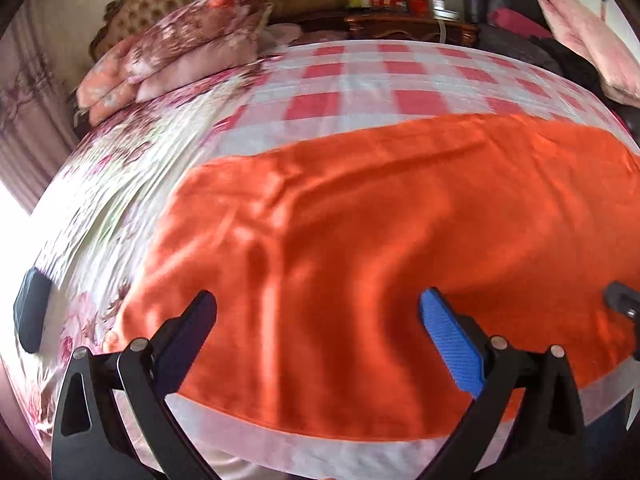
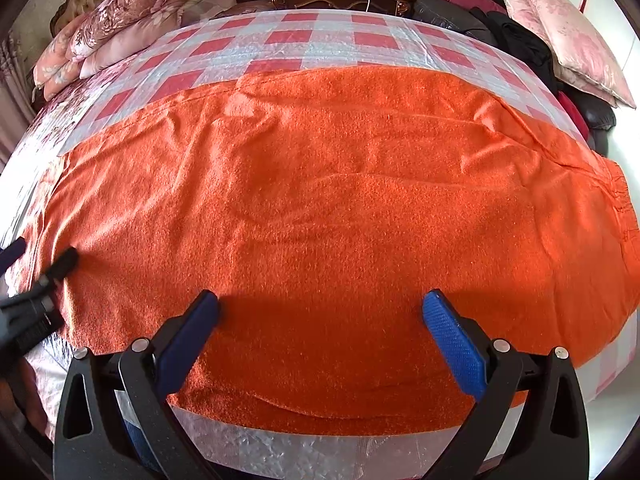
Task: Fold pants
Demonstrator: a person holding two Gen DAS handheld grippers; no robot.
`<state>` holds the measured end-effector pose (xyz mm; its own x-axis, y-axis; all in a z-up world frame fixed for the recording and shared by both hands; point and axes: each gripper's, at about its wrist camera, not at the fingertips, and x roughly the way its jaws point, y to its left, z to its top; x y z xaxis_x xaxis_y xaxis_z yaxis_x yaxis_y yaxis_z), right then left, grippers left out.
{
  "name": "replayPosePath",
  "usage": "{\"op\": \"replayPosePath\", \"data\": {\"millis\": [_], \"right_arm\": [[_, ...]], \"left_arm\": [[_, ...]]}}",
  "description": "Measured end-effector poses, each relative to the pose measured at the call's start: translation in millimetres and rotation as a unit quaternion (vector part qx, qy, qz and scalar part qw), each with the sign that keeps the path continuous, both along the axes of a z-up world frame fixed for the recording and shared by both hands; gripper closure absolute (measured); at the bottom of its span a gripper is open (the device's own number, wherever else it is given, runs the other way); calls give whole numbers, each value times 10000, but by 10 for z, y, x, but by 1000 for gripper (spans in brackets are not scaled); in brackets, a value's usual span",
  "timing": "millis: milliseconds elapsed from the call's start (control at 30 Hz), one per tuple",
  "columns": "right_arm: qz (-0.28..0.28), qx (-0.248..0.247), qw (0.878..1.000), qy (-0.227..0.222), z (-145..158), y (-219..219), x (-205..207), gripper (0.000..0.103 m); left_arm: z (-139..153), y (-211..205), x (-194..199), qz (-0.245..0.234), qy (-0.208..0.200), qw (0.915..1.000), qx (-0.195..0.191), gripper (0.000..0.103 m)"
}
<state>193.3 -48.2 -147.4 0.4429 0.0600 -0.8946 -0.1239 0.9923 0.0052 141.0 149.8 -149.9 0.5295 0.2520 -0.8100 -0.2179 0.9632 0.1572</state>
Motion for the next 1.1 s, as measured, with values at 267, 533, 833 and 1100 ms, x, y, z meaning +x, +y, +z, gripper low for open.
{"op": "replayPosePath", "data": {"millis": [267, 533, 833, 1100], "right_arm": [[184, -469, 9985, -231, 96, 179, -57, 5], [541, -549, 9964, -358, 192, 582, -18, 5], [730, -961, 9921, -335, 108, 922, 129, 5], [1553, 38, 9860, -609, 383, 1677, 363, 5]], "left_arm": [[12, 735, 12, 430, -140, 9986, 261, 1], [37, 1197, -124, 856, -227, 9954, 358, 1], [-11, 2110, -787, 2066, -221, 9777, -303, 8], [17, 2069, -938, 1671, -831, 9563, -2251, 8]]}}
